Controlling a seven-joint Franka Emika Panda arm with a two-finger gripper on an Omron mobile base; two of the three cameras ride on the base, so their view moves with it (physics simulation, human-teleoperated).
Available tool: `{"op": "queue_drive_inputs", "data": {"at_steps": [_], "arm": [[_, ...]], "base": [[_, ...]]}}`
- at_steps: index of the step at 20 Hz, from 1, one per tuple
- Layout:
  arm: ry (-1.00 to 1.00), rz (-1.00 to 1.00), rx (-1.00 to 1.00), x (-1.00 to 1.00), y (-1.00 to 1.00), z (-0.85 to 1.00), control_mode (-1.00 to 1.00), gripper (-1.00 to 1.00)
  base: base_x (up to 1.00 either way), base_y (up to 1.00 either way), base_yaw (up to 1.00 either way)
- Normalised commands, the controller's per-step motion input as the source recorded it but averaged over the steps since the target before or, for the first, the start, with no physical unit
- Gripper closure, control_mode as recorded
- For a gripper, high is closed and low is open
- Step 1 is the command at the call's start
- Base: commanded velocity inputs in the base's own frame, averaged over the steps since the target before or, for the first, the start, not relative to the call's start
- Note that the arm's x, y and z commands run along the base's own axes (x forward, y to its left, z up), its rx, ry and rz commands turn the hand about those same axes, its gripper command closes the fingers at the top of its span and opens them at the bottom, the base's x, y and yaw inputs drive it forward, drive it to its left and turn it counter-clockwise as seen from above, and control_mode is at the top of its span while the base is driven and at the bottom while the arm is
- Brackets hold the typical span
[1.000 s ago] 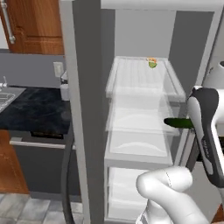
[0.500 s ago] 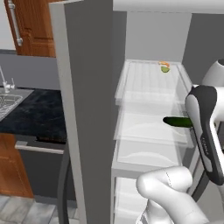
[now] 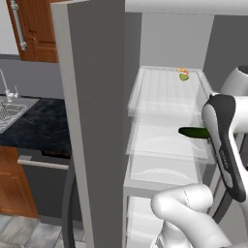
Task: Transport the steak and cucumber to the fridge. Place the steak on the rack containing meat and place the cucumber on the rack containing the vegetable, ensuring meats and vegetables are on different racks.
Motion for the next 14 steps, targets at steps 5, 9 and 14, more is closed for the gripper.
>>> {"op": "queue_drive_inputs", "data": {"at_steps": [5,9,14], "arm": [[-0.03,0.00,0.00,0.92,-0.04,0.00,-1.00,1.00],[-0.21,0.00,-0.02,0.47,0.00,0.07,-1.00,1.00],[-0.47,0.00,-0.09,0.37,0.00,0.24,-1.00,1.00]], "base": [[0.00,0.00,0.00],[0.00,0.00,0.00],[0.00,0.00,0.00]]}}
